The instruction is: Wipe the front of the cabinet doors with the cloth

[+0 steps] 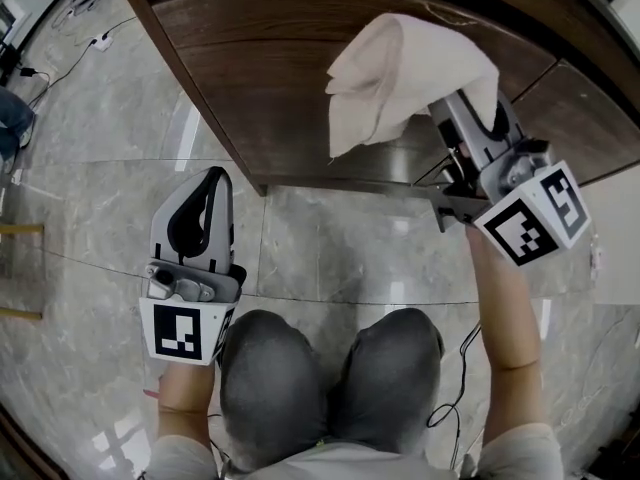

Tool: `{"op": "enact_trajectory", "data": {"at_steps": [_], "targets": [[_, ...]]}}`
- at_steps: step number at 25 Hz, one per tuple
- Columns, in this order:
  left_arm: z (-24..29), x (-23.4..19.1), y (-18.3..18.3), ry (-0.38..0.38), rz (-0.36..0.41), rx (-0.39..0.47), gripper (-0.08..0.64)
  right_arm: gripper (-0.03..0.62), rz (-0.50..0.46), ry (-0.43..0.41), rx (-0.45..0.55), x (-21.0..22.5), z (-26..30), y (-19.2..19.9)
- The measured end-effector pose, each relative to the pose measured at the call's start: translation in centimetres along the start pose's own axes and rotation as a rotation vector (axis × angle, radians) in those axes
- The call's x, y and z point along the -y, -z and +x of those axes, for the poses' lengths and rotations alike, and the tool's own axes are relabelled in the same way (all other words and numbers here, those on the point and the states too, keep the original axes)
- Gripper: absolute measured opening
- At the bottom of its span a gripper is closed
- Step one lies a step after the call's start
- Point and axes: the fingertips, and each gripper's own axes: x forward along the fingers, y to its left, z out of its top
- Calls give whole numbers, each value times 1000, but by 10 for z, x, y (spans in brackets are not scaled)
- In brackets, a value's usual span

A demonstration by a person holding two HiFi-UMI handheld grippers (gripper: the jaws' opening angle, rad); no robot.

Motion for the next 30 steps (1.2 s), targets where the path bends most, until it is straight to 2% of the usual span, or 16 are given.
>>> {"op": "enact_trajectory", "data": {"at_steps": [7, 16, 20, 25, 30], "targets": [[0, 7, 1, 2, 9, -10, 9, 69, -44, 51, 4, 23, -24, -9], [0, 10, -2, 8, 19, -17, 9, 69, -72, 176, 15, 65, -73, -23], [-2, 11, -2, 15, 24, -15, 9, 69, -116, 224, 3, 75, -87, -24], [-8, 8, -4, 14, 25, -12, 9, 69, -149, 254, -7, 72, -98, -26], [-18, -4, 1, -2, 34, -17, 9, 69, -160, 228, -20, 48, -111, -27]]}}
